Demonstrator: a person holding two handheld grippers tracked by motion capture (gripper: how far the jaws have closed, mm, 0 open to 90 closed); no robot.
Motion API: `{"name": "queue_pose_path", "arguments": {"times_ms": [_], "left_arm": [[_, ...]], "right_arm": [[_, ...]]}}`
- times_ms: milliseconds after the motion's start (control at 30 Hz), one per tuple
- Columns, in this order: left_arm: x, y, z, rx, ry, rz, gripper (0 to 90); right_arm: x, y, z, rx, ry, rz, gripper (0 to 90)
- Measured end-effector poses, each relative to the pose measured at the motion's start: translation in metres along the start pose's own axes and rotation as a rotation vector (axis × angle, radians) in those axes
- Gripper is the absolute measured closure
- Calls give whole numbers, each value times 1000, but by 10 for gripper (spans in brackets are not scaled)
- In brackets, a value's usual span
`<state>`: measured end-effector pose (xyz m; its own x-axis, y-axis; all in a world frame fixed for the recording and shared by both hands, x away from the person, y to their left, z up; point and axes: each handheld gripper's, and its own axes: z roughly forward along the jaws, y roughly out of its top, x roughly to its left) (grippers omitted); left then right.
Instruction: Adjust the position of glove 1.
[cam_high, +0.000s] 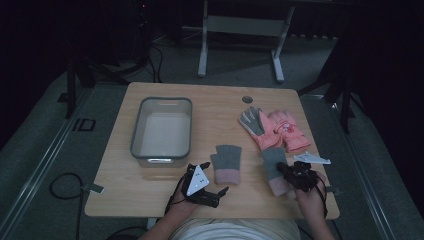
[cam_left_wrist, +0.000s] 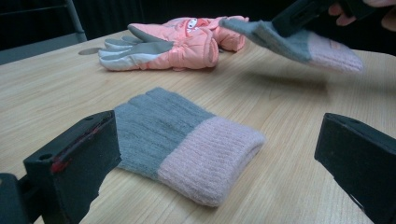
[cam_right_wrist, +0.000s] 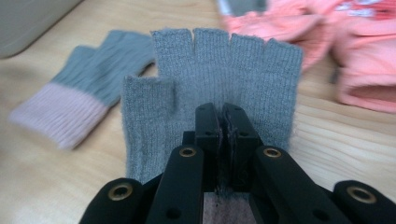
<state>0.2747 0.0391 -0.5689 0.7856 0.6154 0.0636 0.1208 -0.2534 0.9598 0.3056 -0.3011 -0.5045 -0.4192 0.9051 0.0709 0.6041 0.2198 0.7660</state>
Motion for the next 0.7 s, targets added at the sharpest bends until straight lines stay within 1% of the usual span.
{"name": "queue_pose_path", "arguments": {"times_ms": [33, 133, 233, 333, 400, 433, 500, 567, 633, 700], "left_arm": [[0, 0, 0, 2, -1, 3, 0], [-1, 0, 0, 0, -1, 5, 0], [0, 0, 0, -2, 2, 5, 0], [0, 0, 0, -5, -3, 8, 0], [-1, 0, 0, 0, -5, 11, 0], [-1, 0, 0, -1, -5, 9, 0], [-1, 0, 0, -1, -6, 12, 0], [-1, 0, 0, 0, -7, 12, 0], [-1, 0, 0, 1, -6, 14, 0], [-1, 0, 0, 2, -7, 15, 0]], "right_arm": [[0, 0, -1, -11, -21, 19, 855], [-2, 1, 1, -6, -76, 70, 855], [-3, -1, 3, -14, -110, 133, 855], [-6, -7, 12, 9, -128, 185, 855], [-8, -14, 22, 47, -149, 195, 854], [-10, -18, 26, 57, -159, 207, 853], [-13, -23, 31, 67, -187, 215, 846], [-14, -24, 33, 72, -205, 206, 831], [-14, -25, 37, 83, -206, 198, 817], [-14, -26, 37, 82, -204, 207, 814]]}}
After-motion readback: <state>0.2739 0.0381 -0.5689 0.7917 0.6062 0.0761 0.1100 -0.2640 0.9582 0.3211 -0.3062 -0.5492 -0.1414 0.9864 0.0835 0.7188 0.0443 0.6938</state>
